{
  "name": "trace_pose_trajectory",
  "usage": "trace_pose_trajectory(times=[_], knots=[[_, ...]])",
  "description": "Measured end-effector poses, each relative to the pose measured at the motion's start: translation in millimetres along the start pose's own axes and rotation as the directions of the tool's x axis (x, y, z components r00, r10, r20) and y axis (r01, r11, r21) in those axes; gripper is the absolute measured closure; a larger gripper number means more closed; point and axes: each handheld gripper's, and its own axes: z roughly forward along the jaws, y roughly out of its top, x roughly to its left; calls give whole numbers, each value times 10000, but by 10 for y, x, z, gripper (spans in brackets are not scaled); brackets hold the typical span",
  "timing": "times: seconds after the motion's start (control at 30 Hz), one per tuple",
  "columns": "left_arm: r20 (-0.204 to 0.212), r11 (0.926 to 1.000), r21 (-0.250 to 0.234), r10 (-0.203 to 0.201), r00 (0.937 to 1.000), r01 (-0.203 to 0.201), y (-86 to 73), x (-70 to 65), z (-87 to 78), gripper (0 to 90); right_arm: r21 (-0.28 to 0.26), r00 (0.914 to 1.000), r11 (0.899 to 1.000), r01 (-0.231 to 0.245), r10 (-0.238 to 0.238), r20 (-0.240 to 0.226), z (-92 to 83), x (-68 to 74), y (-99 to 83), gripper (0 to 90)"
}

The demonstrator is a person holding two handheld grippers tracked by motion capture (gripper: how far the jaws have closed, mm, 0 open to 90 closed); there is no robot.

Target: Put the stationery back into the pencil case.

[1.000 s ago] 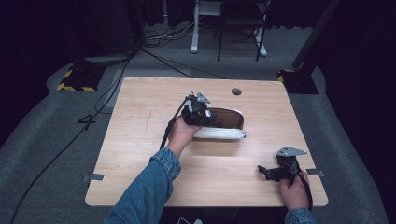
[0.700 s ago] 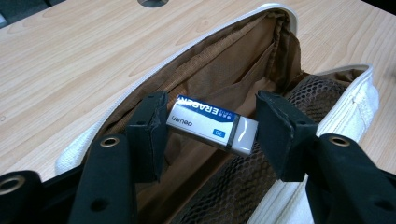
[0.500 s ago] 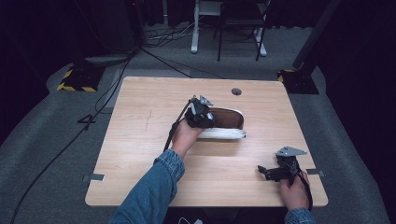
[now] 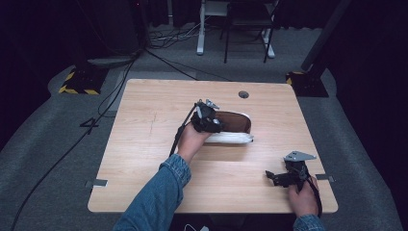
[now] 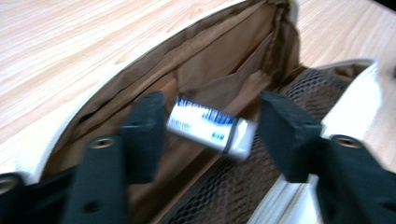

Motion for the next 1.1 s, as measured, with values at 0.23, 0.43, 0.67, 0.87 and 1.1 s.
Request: trace_pose_trajectory(times=[0.23, 0.43, 0.67, 0.87, 1.1], knots=[[240, 9999, -139, -74, 9997, 77, 14, 5, -63, 255, 0, 10000, 10000, -5, 5, 1, 0, 1, 0, 0], [306, 9984, -557, 56, 9995, -39, 21, -13, -284, 255, -1, 10000, 10000, 5, -5, -1, 0, 0, 0, 0], [346, 9959, -867, 280, 9990, -249, -36, -54, -606, 259, 2, 10000, 10000, -1, 1, 1, 0, 0, 0, 0], [175, 9934, -1069, 433, 9989, -412, -159, -88, -911, 260, -1, 10000, 10000, 5, -5, 0, 0, 0, 0, 0], [225, 9930, -1136, 341, 9992, -314, -316, -130, -1117, 260, 1, 10000, 10000, -1, 1, 0, 0, 0, 1, 0]])
